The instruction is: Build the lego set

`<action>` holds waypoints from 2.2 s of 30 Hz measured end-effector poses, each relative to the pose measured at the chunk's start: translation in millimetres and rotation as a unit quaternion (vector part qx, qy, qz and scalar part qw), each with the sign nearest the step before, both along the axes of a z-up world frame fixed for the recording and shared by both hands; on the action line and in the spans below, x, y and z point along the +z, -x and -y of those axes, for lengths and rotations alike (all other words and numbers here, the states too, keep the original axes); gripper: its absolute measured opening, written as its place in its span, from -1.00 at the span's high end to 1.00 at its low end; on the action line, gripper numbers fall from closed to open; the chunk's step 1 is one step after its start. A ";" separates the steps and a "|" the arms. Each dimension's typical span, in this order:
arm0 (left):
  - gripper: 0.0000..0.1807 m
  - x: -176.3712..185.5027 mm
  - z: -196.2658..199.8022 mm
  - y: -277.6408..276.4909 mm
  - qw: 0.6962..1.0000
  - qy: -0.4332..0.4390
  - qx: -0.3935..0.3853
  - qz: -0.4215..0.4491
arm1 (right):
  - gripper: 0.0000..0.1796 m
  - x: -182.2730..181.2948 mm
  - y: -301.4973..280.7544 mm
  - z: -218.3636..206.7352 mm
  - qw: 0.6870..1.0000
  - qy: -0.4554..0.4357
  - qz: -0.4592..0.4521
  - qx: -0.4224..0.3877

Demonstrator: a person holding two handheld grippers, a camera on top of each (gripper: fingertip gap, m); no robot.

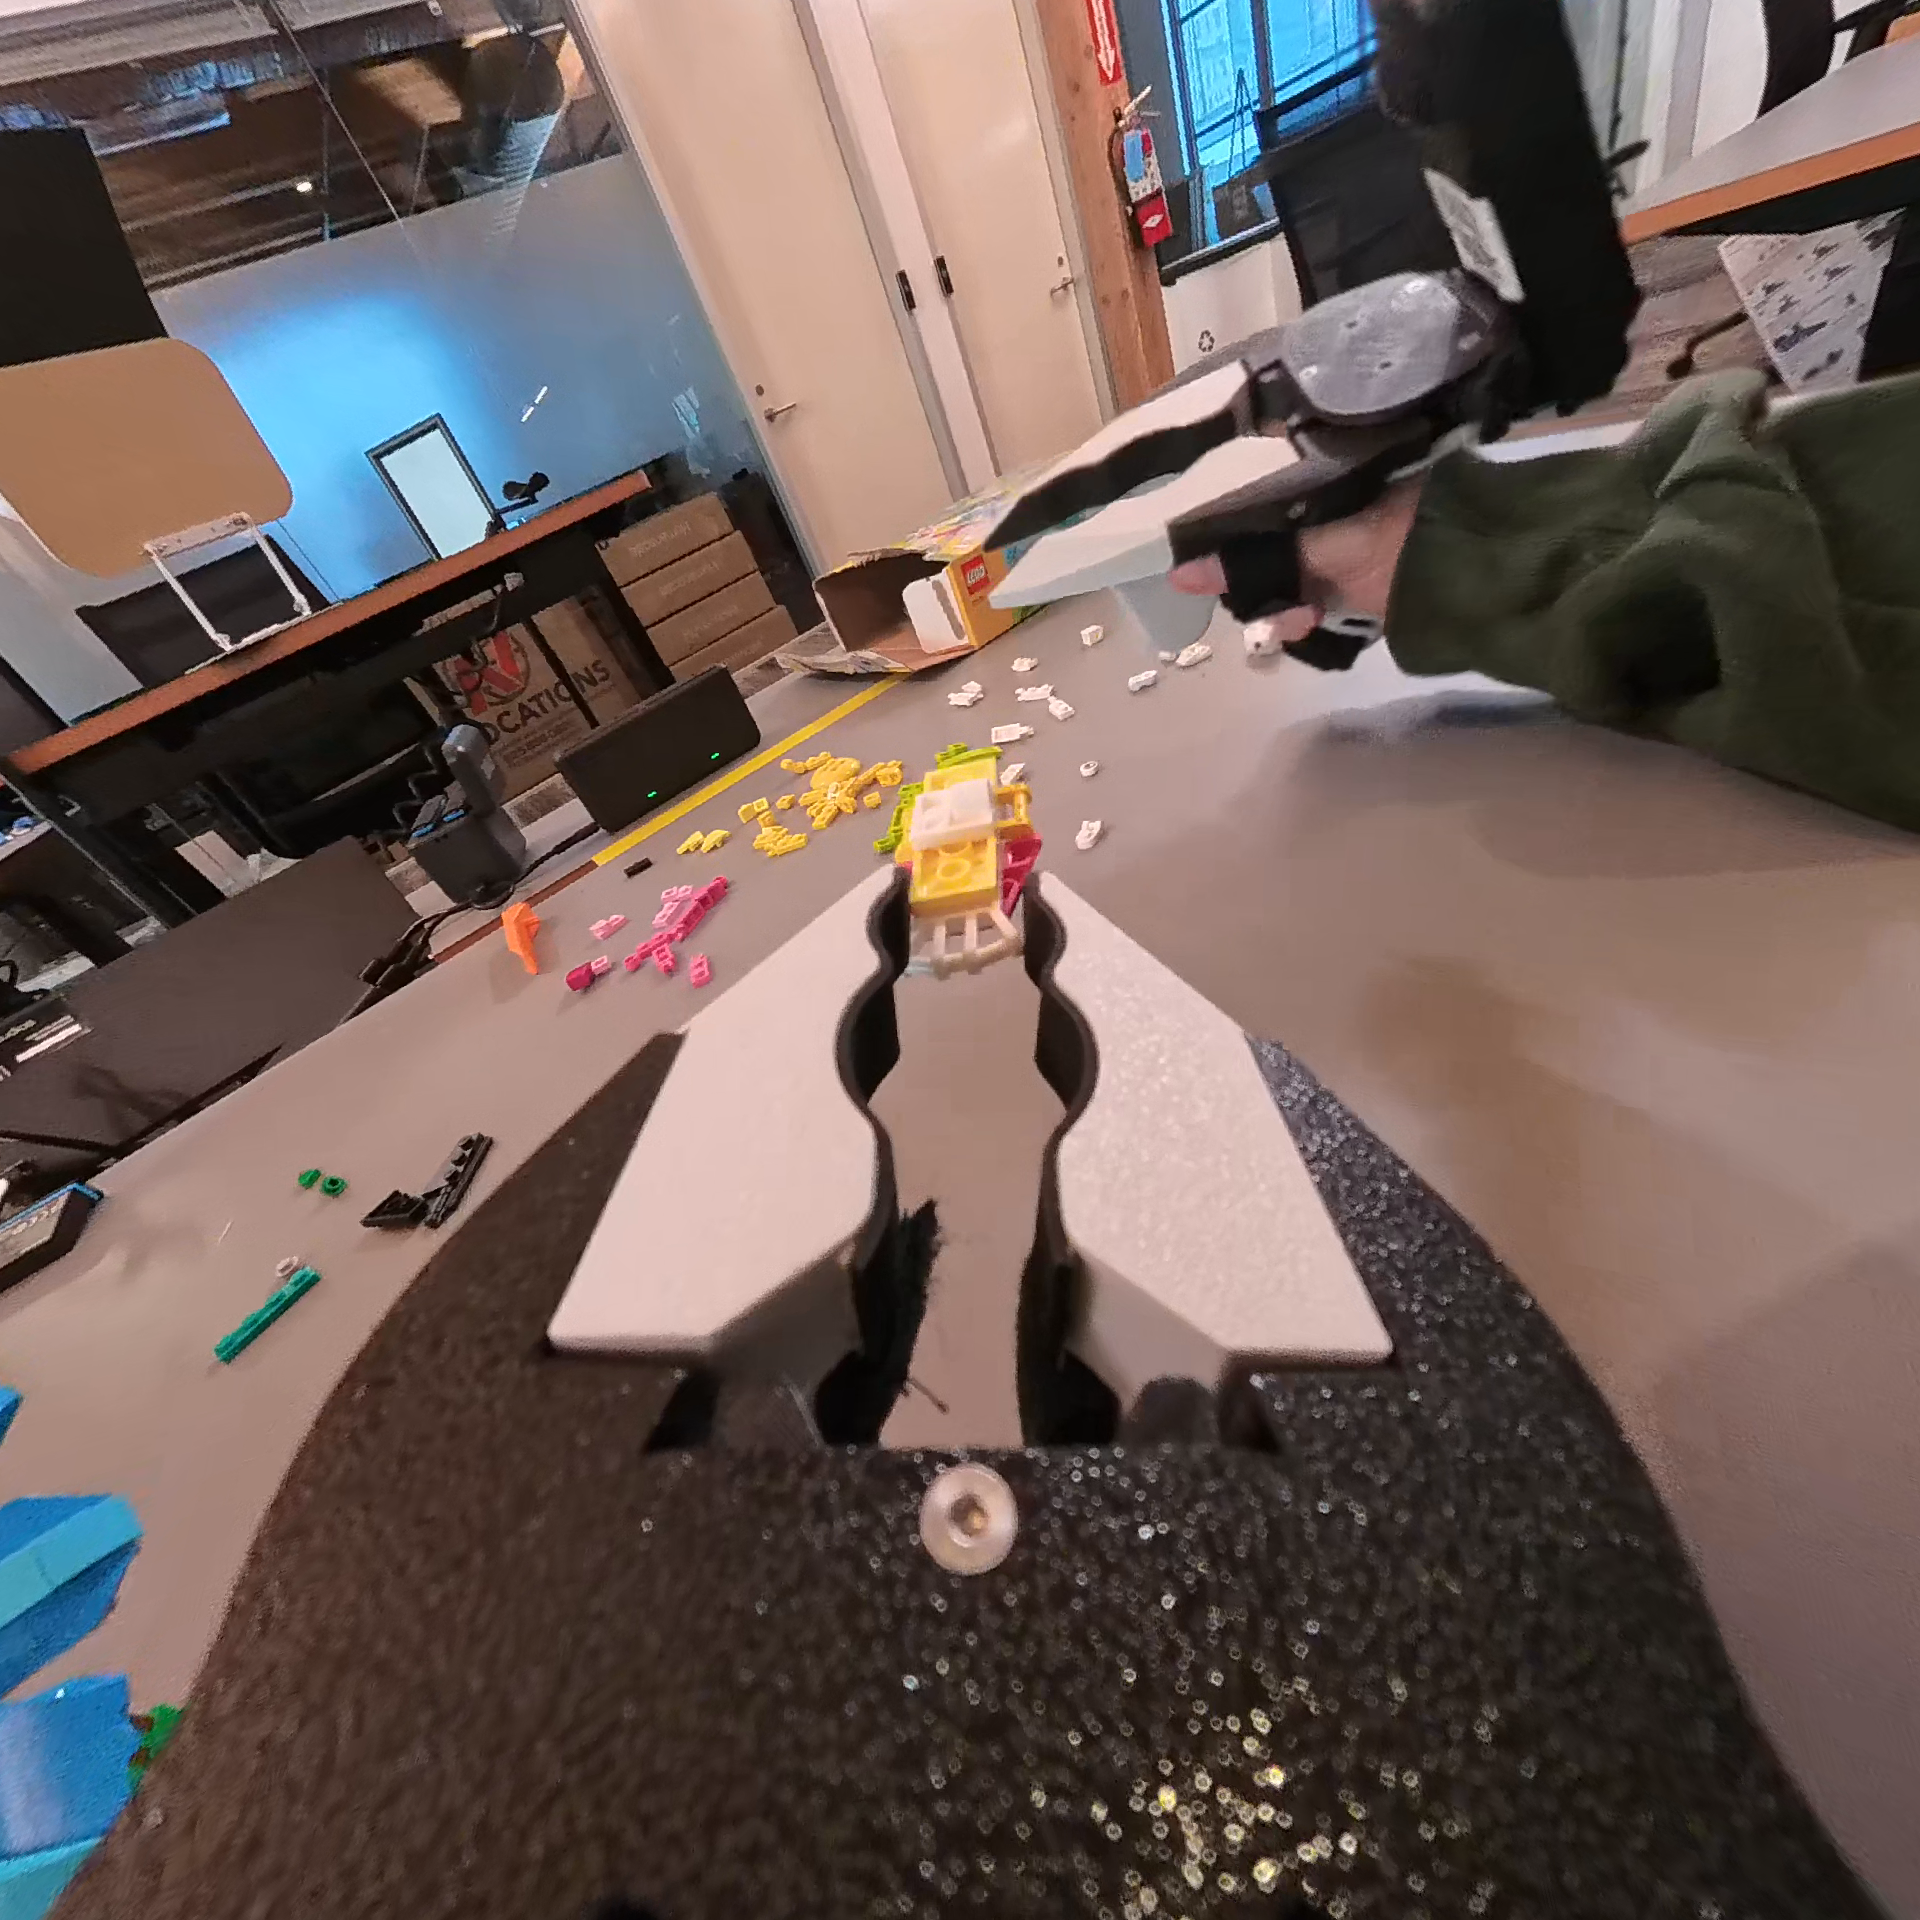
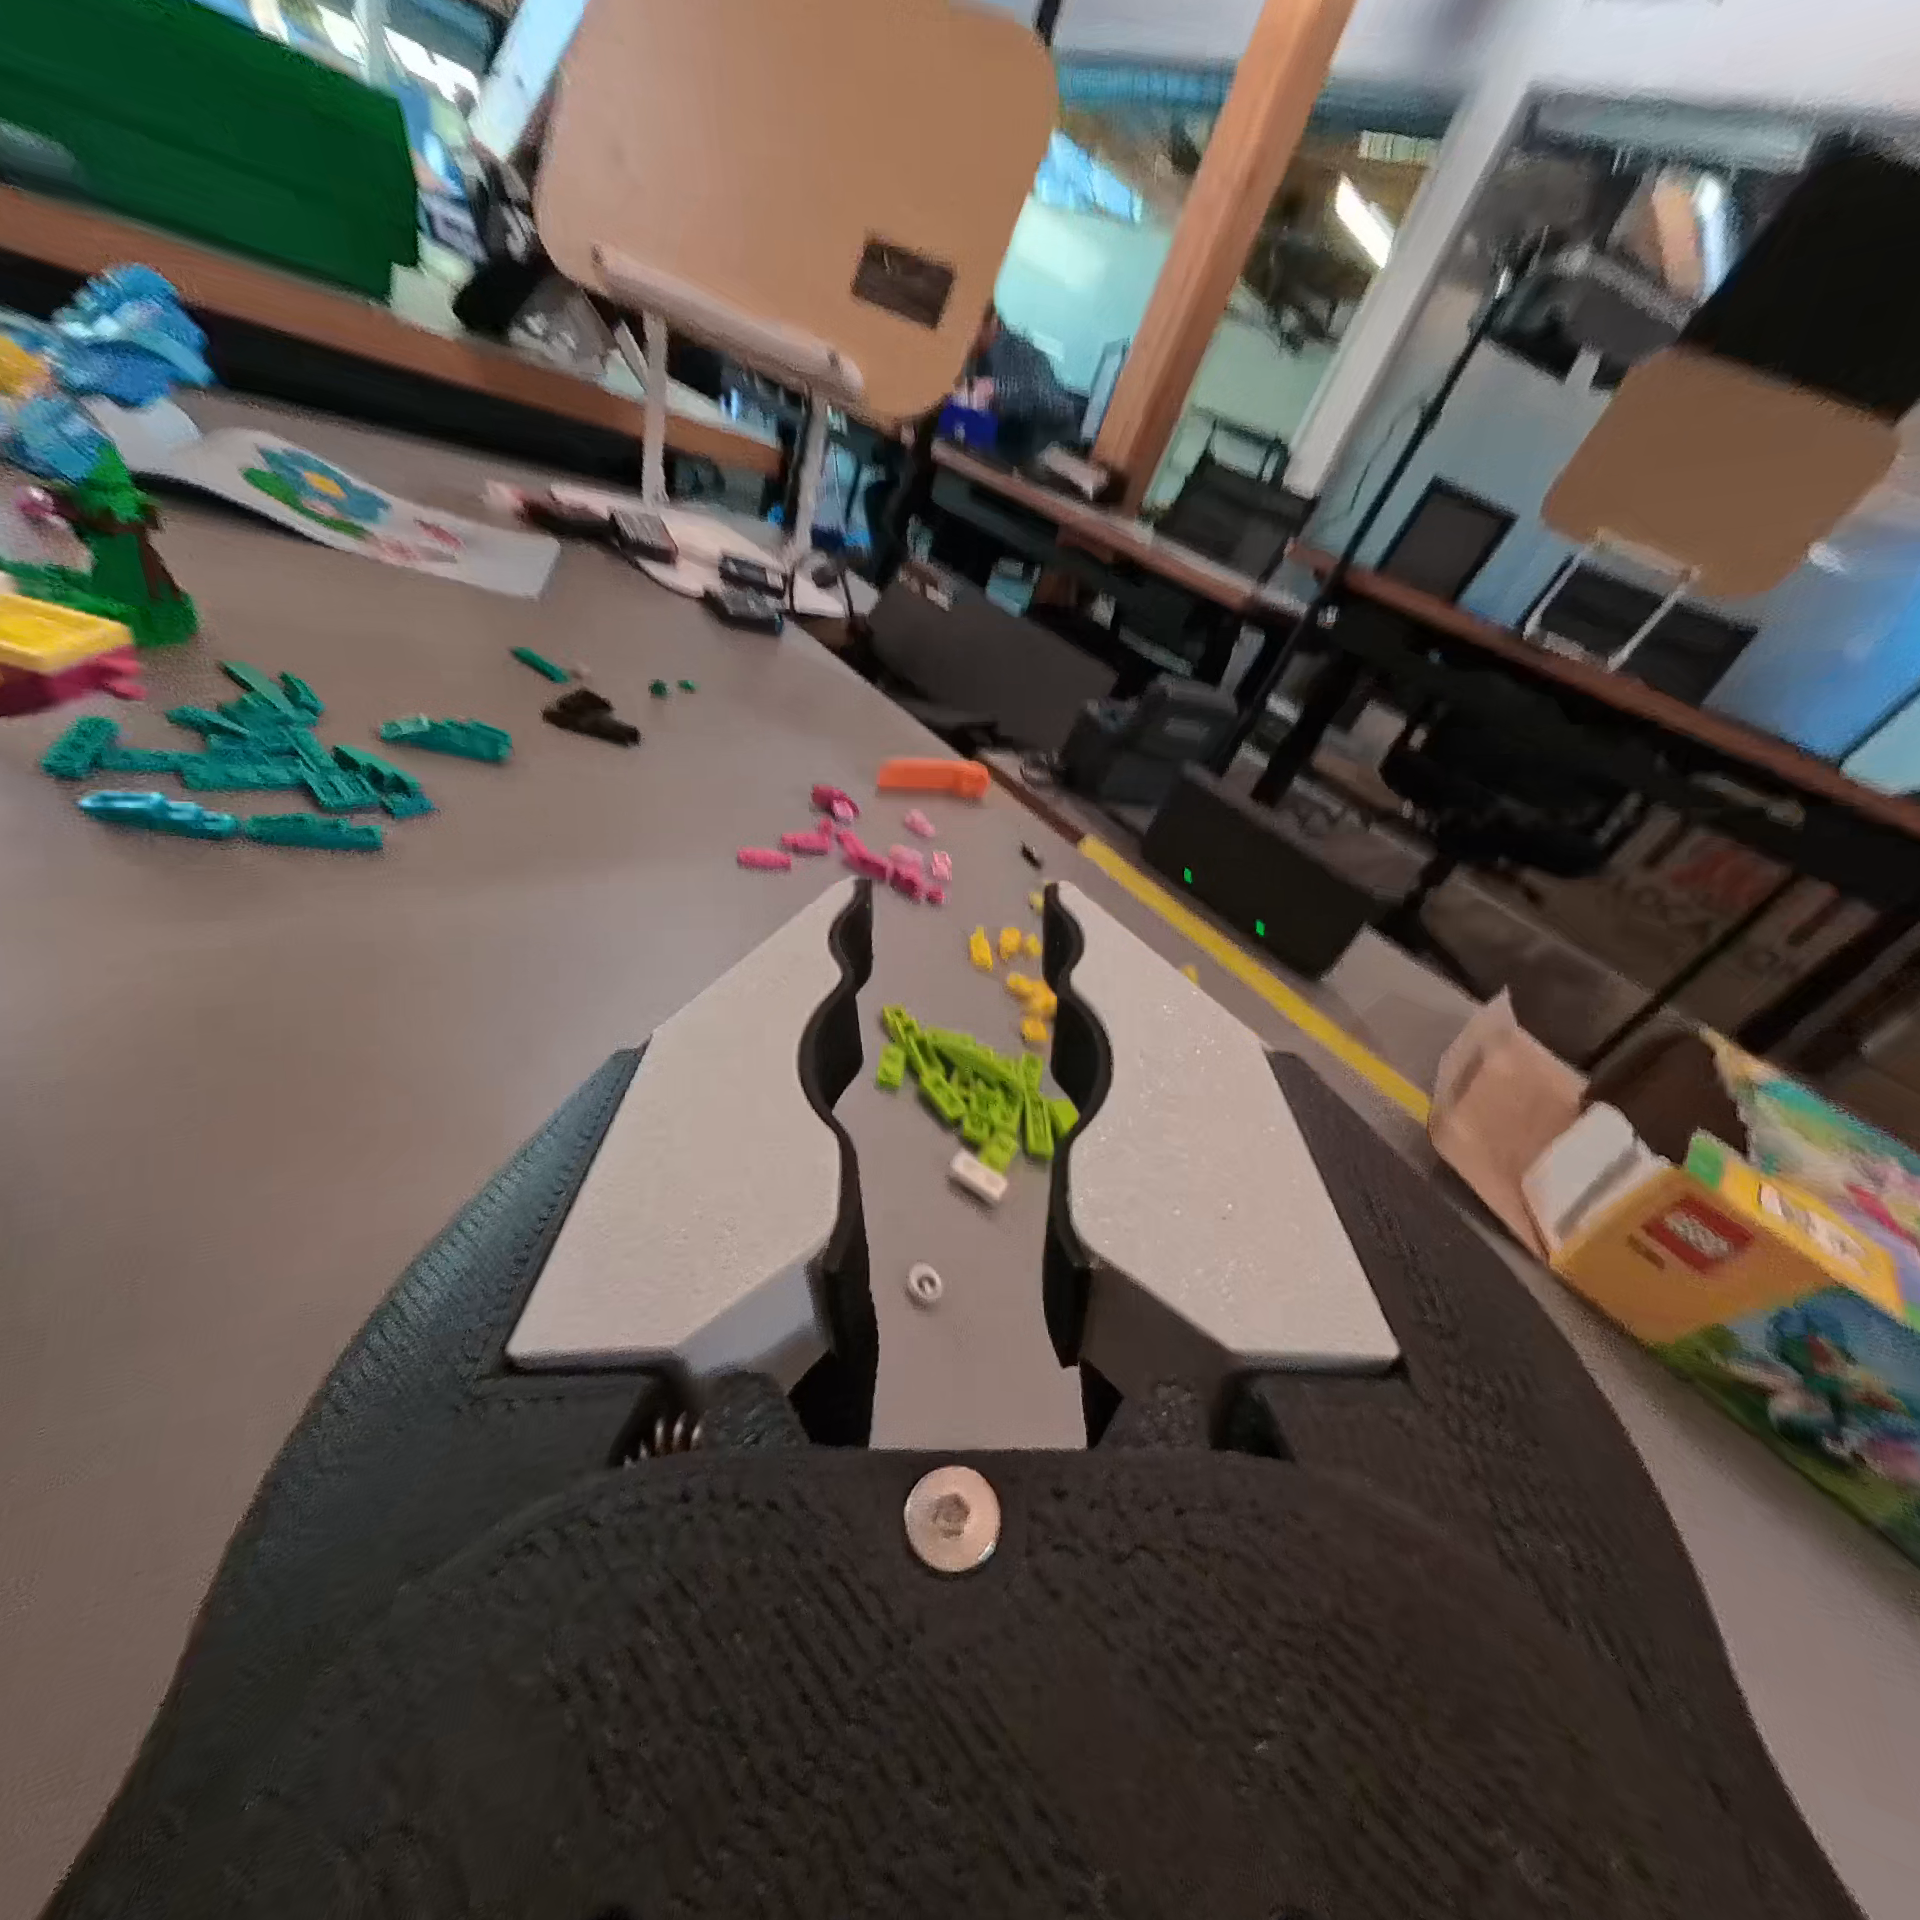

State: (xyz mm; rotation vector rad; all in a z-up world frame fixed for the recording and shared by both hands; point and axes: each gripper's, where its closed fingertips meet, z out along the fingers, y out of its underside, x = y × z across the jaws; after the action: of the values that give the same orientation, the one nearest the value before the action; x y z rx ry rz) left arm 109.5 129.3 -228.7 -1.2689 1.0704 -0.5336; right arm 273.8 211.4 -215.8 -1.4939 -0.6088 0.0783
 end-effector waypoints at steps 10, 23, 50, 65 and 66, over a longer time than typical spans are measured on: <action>0.79 -0.1 -3.3 1.9 1.000 0.002 0.006 0.000 | 0.73 -54.4 -108.7 -32.1 0.962 0.239 0.062 -0.117; 0.79 -2.3 -6.1 2.2 1.000 0.008 0.006 -0.004 | 0.75 -60.4 -192.8 -49.1 0.932 0.335 0.004 -0.138; 0.79 -2.3 -2.5 1.9 1.000 0.009 -0.005 -0.004 | 0.83 -86.0 -201.2 16.6 0.884 0.409 -0.110 -0.196; 0.79 -4.1 -1.6 0.3 1.000 0.009 -0.008 -0.009 | 0.85 -77.6 -131.1 15.4 0.925 0.355 -0.093 -0.103; 0.79 -4.3 -1.9 0.3 1.000 0.008 -0.007 -0.010 | 0.84 -78.2 -124.4 13.2 0.926 0.355 -0.090 -0.094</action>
State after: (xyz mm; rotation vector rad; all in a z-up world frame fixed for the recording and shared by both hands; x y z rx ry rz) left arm 109.2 131.2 -233.0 -1.2843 1.0941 -0.5430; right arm 398.1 198.1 -294.1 -2.2112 -0.2863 0.3091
